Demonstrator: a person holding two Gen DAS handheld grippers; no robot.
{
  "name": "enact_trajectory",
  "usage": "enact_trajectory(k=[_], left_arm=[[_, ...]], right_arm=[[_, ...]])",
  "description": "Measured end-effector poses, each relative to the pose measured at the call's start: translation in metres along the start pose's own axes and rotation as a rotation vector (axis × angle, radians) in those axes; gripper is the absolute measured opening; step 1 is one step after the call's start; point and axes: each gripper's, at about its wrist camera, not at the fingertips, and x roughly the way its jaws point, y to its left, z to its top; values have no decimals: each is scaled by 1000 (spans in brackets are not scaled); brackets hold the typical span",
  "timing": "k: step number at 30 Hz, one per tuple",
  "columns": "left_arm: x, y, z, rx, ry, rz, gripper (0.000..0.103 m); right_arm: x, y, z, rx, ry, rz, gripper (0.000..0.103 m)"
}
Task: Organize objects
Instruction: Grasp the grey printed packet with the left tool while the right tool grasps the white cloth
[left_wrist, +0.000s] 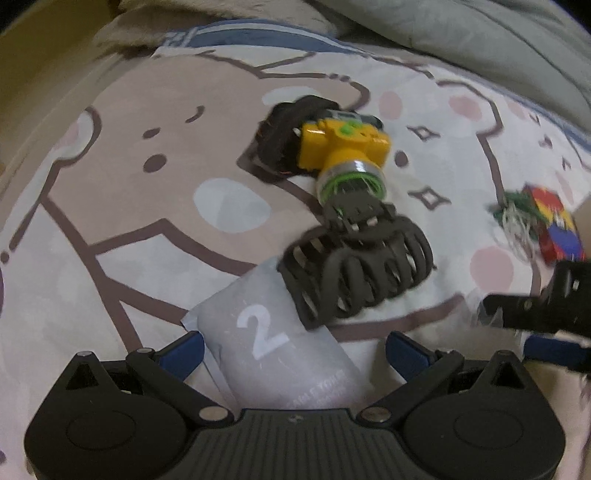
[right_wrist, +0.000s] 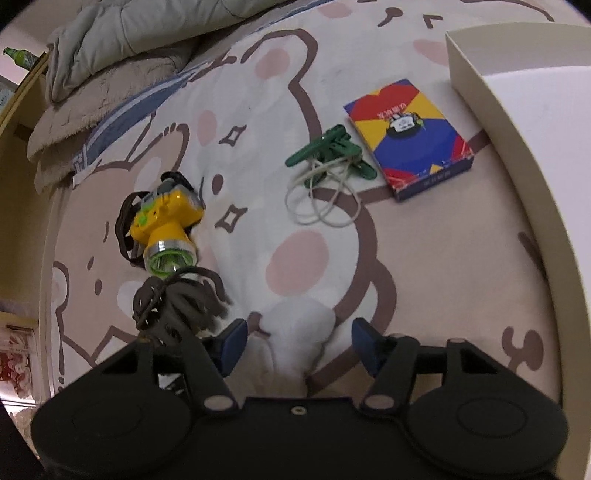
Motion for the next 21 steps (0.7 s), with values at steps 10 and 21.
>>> enact_trajectory(k=[10, 21], left_arm=[[-7, 9, -16, 141, 22, 54, 103], [-10, 40, -21, 93, 73, 57, 103]], right_arm=[[-4, -1, -8, -24, 23, -6, 65], [6, 26, -21, -158, 26, -71, 57]])
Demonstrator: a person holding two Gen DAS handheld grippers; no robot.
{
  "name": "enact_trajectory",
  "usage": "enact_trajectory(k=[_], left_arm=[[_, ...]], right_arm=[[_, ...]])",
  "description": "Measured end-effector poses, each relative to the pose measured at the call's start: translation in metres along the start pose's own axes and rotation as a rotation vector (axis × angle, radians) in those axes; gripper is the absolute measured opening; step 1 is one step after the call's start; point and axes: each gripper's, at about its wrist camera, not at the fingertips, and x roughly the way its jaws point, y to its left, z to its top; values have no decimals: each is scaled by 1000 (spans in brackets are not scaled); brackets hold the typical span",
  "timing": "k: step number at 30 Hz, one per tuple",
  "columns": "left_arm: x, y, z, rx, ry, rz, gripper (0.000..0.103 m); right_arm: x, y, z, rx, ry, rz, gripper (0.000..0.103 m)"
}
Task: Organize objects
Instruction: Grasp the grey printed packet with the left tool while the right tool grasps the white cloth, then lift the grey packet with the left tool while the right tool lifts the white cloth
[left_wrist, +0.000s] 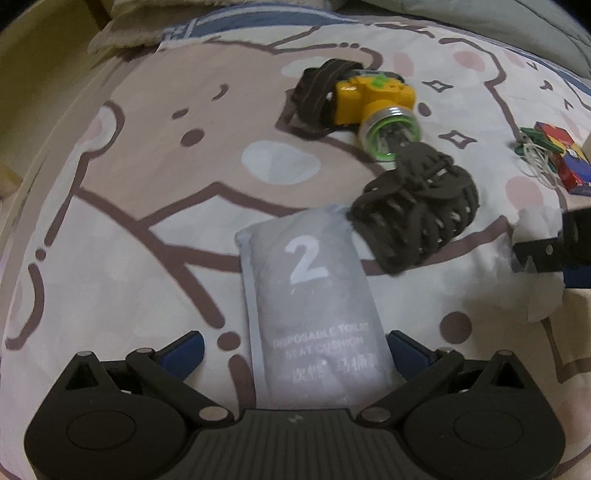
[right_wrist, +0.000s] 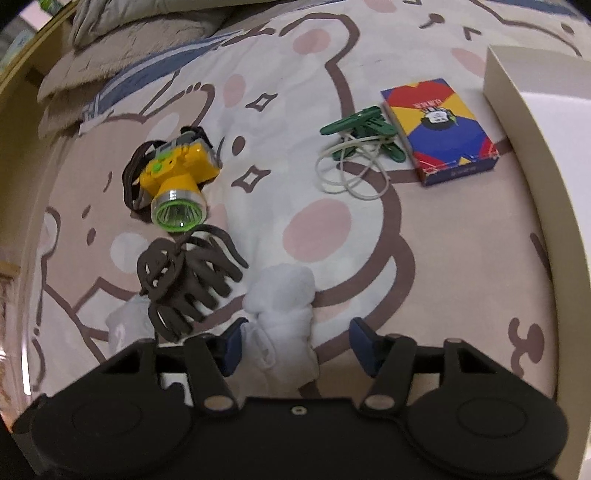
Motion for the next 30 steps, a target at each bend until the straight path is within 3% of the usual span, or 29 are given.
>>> enact_trajectory(k=[4, 7, 10, 14, 20, 30], left_arm=[[4, 12, 0, -85, 47, -32, 101], [4, 18, 1, -113, 51, -61, 88], [0, 19, 2, -131, 32, -89, 72], [-2, 21, 4, -131, 13, -95, 63], [-20, 31, 6, -170, -64, -97, 60], [-85, 30, 2, -159, -292, -117, 60]], right_arm=[[1, 9, -4, -80, 0, -15, 48], [-1, 14, -7, -131, -7, -9, 33], [-4, 17, -9, -152, -21, -8, 30], [-9, 18, -13, -181, -44, -23, 28], [-31, 18, -18, -230, -121, -64, 28], [-74, 22, -28, -281, -251, -95, 28]])
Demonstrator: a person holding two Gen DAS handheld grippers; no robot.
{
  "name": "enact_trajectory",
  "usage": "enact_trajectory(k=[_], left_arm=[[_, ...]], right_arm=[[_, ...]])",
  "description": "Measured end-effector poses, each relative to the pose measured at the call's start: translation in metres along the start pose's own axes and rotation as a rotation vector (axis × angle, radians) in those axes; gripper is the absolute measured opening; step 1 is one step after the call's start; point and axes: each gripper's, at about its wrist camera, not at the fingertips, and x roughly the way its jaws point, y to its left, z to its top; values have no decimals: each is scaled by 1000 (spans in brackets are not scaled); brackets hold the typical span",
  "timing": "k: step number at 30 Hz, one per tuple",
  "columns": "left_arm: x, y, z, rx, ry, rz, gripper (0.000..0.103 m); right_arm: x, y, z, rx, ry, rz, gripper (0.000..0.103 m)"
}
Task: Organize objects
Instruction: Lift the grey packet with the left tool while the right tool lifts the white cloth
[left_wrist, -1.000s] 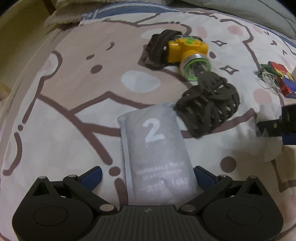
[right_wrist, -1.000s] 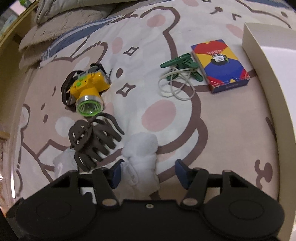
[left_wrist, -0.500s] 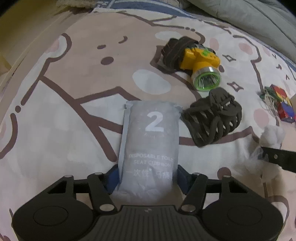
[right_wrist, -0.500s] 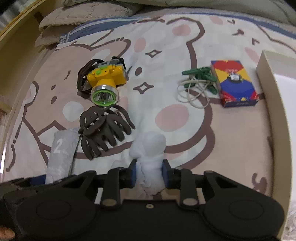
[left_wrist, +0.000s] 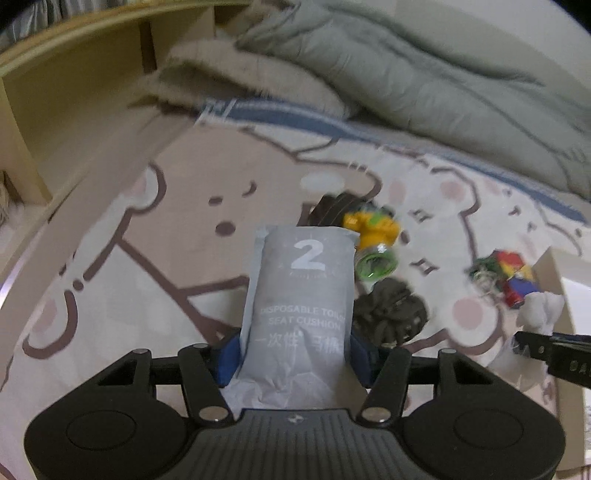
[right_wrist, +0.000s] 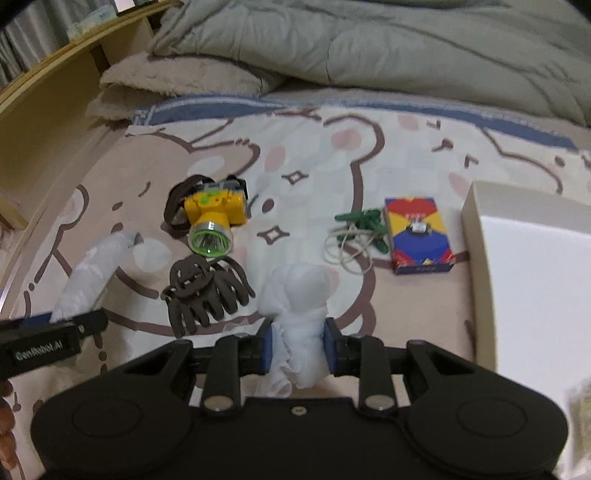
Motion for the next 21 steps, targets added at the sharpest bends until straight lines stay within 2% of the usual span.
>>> enact_trajectory(k=[12, 21], left_arm=[[-54, -23, 1, 53, -166, -32, 61], [-79, -40, -5, 83, -230, -45, 61]], right_arm=[[-62, -9, -7, -24, -195, -48, 28], [-104, -20, -16, -35, -317, -69, 28]])
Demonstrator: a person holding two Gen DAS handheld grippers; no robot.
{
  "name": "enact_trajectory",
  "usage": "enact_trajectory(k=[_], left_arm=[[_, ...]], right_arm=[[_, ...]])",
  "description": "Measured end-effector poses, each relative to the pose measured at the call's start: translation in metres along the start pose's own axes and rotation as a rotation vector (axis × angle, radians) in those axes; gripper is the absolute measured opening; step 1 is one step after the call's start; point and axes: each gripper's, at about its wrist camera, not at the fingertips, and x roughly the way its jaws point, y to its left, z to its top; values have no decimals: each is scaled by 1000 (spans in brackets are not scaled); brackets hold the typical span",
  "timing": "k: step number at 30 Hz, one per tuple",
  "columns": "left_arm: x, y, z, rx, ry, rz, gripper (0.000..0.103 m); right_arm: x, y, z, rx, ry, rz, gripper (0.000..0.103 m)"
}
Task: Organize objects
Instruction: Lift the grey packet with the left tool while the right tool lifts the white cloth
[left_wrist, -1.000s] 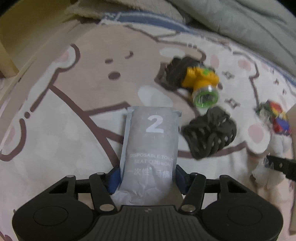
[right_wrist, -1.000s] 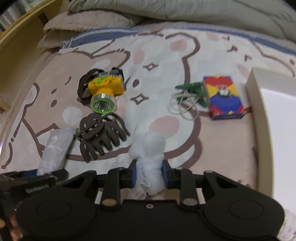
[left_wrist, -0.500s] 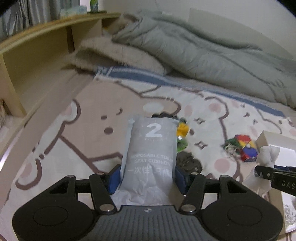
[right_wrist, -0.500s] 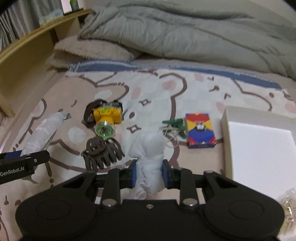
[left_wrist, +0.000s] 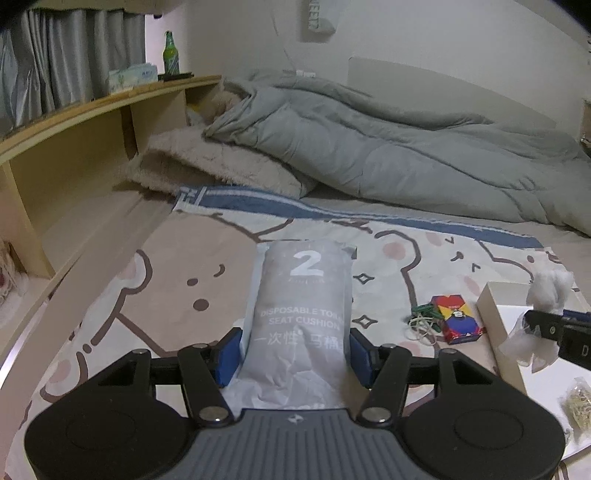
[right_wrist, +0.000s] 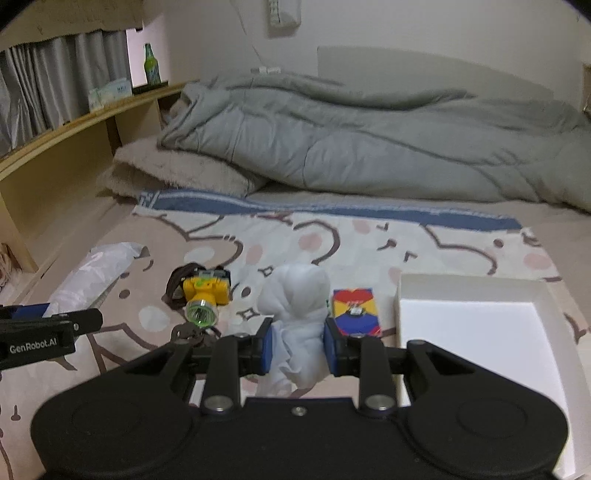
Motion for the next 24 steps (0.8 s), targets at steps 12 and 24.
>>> enact_trajectory(k=[12, 24], left_arm=[[-12, -21, 4, 13, -29, -38, 61], [-3, -79, 31, 34, -25, -149, 61]], right_arm=[[-22, -19, 0, -8, -33, -15, 28], [-37, -68, 40, -3, -44, -60, 28]])
